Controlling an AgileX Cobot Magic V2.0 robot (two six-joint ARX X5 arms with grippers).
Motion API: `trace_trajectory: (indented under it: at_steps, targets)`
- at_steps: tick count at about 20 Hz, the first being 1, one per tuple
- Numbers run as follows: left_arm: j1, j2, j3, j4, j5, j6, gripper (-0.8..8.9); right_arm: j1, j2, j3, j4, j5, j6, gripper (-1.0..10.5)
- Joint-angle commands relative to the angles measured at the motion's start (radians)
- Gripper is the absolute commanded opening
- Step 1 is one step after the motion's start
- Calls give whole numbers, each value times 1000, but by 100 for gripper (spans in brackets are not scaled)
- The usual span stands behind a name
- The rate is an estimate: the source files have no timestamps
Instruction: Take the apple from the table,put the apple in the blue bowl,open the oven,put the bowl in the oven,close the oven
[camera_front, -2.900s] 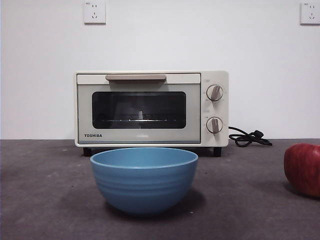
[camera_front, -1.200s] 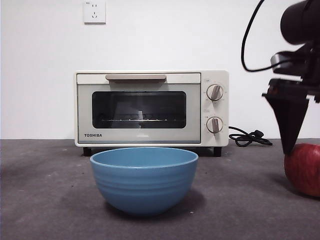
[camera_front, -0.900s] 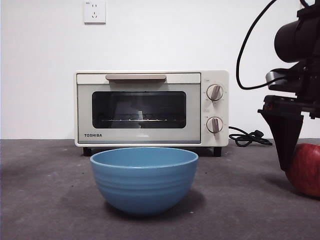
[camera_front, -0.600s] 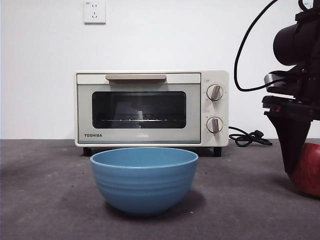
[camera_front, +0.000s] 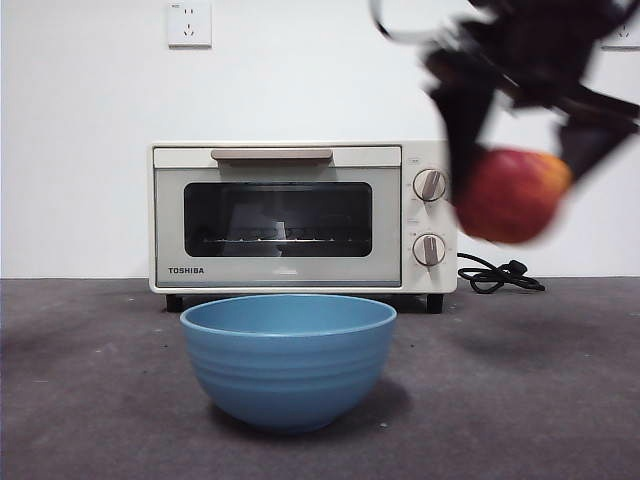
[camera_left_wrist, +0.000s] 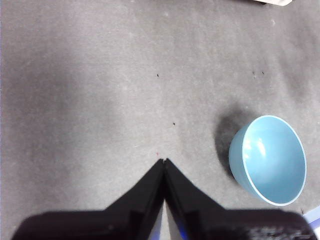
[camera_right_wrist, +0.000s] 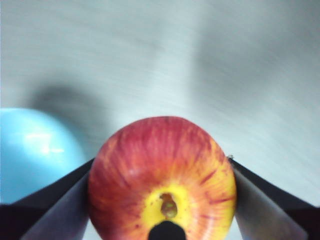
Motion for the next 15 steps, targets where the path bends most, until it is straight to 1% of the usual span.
trace_trajectory:
  at_steps: [1,4,6,10,15]
  targets:
    - [-1,2,0,6,1,11,-4,113,-7,53,46,-6,15,-8]
    - [-1,2,0,4,1,11,-4,232,-4,86,116,-6,15,-8]
    - [-1,2,0,4,1,11,-4,286,11,86,154,-5,38,-8]
    - [-1,2,0,3,1,11,-4,337,89,86,159,-6,83,-8]
    - [-1,2,0,4,0,11,-4,366,219,86,139,-5,92,-8]
